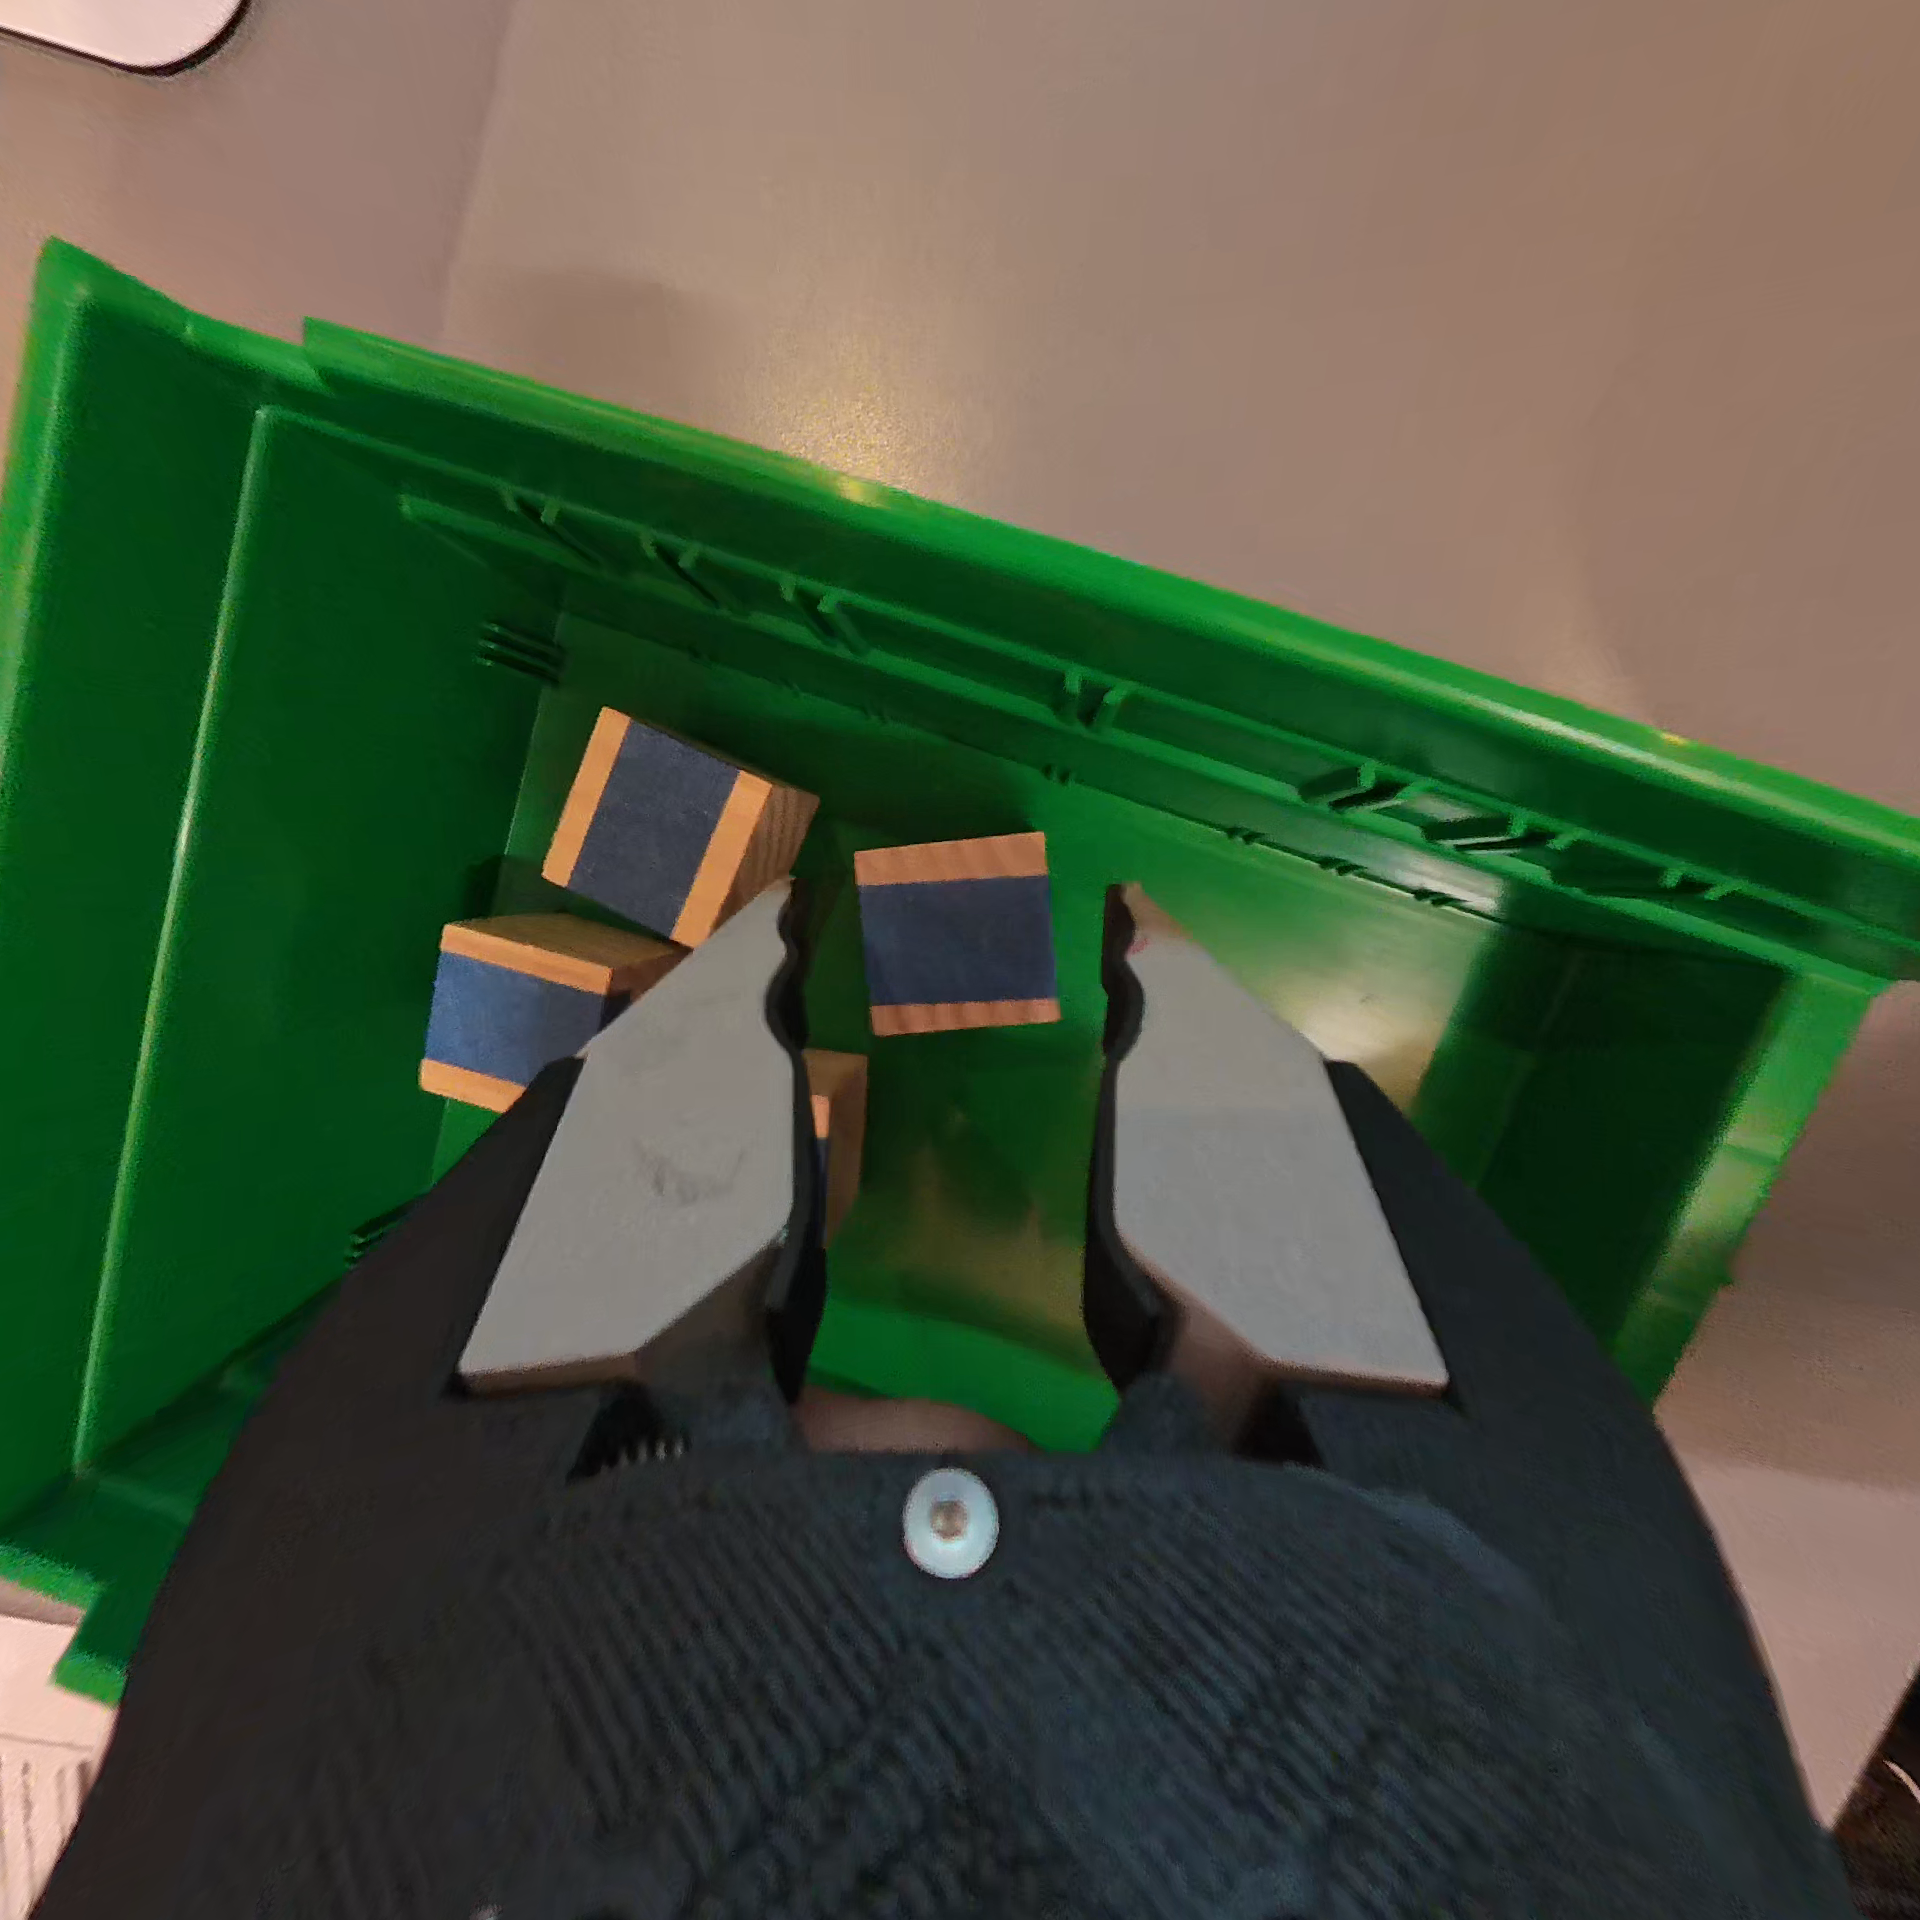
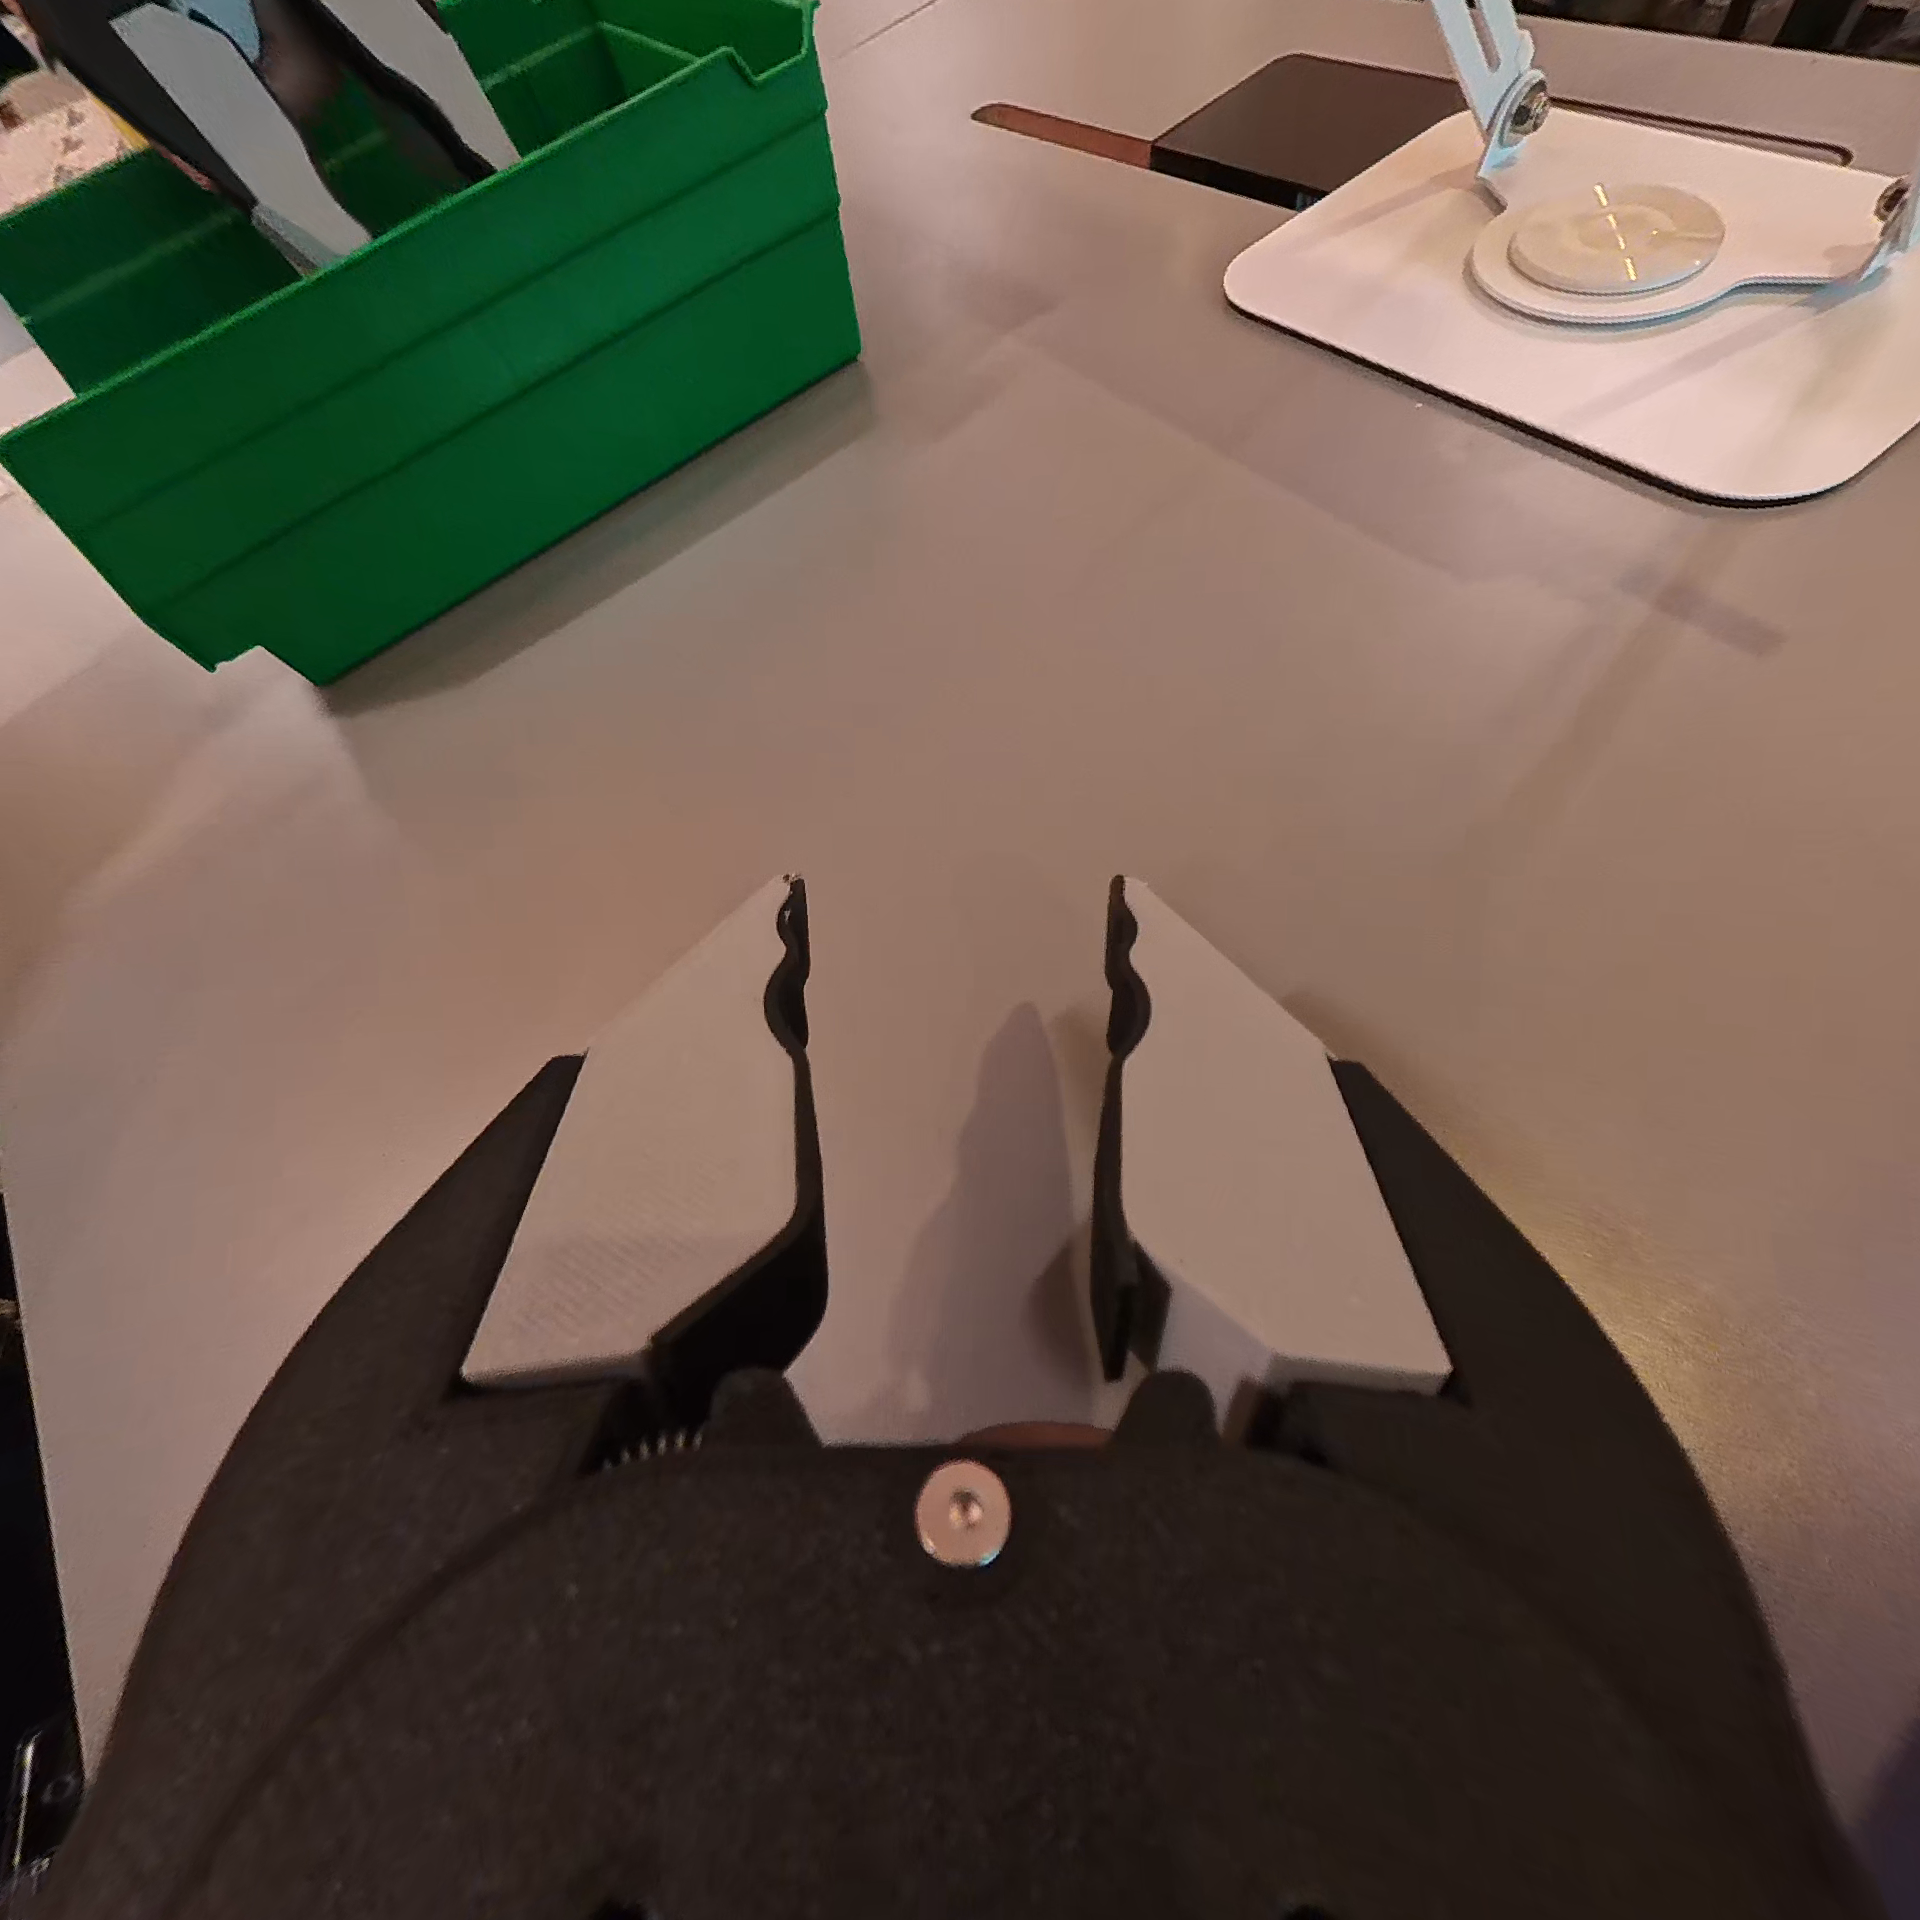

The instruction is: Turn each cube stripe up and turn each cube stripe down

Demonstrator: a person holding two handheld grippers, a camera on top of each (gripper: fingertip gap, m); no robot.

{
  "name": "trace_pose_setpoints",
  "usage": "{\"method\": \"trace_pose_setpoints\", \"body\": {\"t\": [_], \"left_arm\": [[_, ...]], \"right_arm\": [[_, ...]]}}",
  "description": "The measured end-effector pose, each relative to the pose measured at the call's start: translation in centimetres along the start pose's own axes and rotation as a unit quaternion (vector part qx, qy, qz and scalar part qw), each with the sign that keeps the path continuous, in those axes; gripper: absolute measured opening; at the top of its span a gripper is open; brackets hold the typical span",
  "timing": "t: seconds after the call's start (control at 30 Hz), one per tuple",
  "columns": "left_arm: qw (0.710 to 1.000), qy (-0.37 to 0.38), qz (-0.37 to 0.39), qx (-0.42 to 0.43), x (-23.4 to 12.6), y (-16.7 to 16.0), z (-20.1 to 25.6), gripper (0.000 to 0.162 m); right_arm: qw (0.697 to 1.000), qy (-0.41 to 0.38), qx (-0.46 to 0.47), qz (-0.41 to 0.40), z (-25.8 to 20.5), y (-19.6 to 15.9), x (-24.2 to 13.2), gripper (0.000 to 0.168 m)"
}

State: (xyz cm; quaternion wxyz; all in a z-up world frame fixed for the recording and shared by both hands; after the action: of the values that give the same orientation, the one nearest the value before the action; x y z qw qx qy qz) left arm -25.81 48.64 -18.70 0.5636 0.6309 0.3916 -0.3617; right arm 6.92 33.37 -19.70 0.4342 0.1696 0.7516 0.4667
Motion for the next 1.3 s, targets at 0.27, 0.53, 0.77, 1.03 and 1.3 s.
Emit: {"method": "trace_pose_setpoints", "body": {"t": [0.27, 0.53, 0.77, 1.03, 1.3], "left_arm": [[0.996, 0.007, -0.091, -0.005, 3.4, -2.6, 0.0, 0.046], [0.994, 0.101, 0.043, 0.01, -1.1, 0.7, -0.9, 0.044], [0.91, 0.218, 0.328, 0.133, -8.0, 12.6, 6.5, 0.043], [0.817, 0.178, 0.508, 0.204, 0.1, 22.6, 17.4, 0.043], [0.807, 0.18, 0.51, 0.237, 2.3, 22.7, 19.6, 0.043]], "right_arm": [[1.0, -0.008, 0.0, 0.0, 0.1, -0.1, 0.1, 0.054], [1.0, 0.012, 0.014, -0.003, 0.1, -0.3, 0.1, 0.053], [0.979, 0.192, 0.049, 0.045, -3.7, 1.3, -0.9, 0.054], [0.886, 0.422, 0.12, 0.15, -5.4, 3.8, -5.8, 0.056], [0.845, 0.495, 0.159, 0.127, -6.5, 3.7, -6.0, 0.061]]}}
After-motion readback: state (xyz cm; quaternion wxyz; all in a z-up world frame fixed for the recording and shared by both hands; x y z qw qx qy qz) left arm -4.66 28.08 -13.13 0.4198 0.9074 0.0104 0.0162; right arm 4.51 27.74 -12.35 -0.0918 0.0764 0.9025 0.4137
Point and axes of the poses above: each gripper's, where its closed fingertips meet, x out along the fingers, y out of its top, z = x × y across the jaws, the point moved 5 cm from there along -x, back along the fingers, and after that the axes turned 1 degree about y, right-handed, at the moved point
